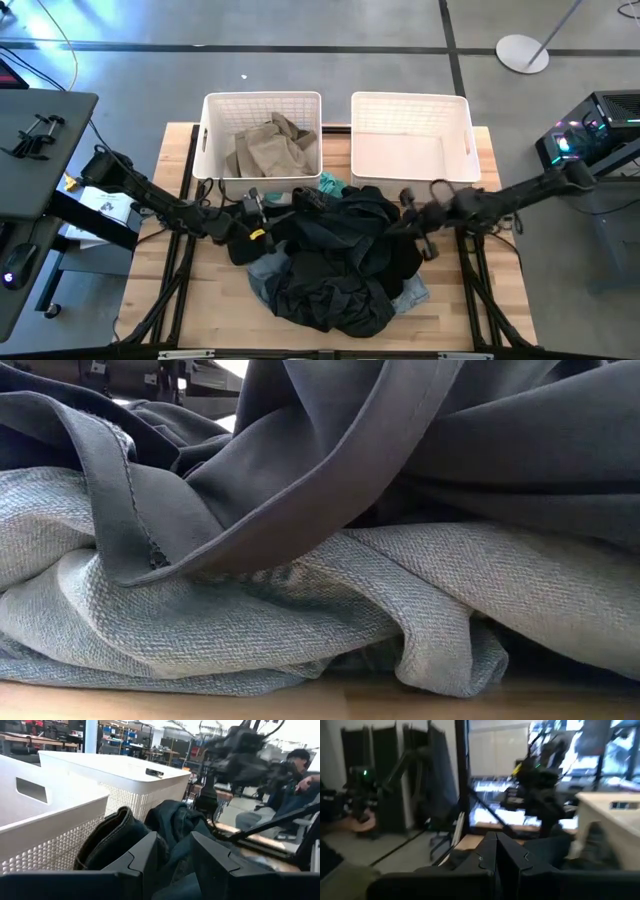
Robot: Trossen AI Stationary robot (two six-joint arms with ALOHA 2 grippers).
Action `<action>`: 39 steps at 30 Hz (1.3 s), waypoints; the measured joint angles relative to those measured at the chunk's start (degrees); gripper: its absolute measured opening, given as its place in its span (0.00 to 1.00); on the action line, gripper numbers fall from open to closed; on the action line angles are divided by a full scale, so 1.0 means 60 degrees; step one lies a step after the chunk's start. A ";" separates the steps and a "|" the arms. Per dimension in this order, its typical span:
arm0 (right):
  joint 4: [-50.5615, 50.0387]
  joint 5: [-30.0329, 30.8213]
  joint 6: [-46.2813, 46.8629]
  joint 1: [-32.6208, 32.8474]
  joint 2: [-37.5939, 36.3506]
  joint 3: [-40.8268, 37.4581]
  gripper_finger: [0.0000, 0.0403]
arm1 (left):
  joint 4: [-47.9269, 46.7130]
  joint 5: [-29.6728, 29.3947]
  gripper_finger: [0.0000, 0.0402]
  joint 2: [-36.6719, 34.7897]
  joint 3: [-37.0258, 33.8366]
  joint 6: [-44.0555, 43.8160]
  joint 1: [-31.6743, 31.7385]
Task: Sort clothes
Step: Put the black shorts into the right white laundry bin
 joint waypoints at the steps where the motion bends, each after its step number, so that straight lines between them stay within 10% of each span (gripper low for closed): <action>1: 0.0001 0.0002 0.0020 0.0131 0.0604 0.0366 0.01 | -0.0102 -0.0001 0.27 0.0003 0.0000 0.0055 0.0000; 22: -0.9280 0.0598 0.1017 0.1820 0.9597 0.9951 0.71 | -0.1495 -0.1478 0.00 0.0004 0.0087 0.0252 -0.2307; 31: -0.9170 0.0732 0.1537 0.1963 1.1736 1.0533 0.64 | -0.1492 -0.1713 0.00 0.0004 0.0087 -0.0012 -0.2455; 39: -0.8810 0.0758 0.1056 0.1957 1.2295 1.0532 0.11 | -0.1558 -0.1720 0.00 0.0004 0.0087 -0.0447 -0.2452</action>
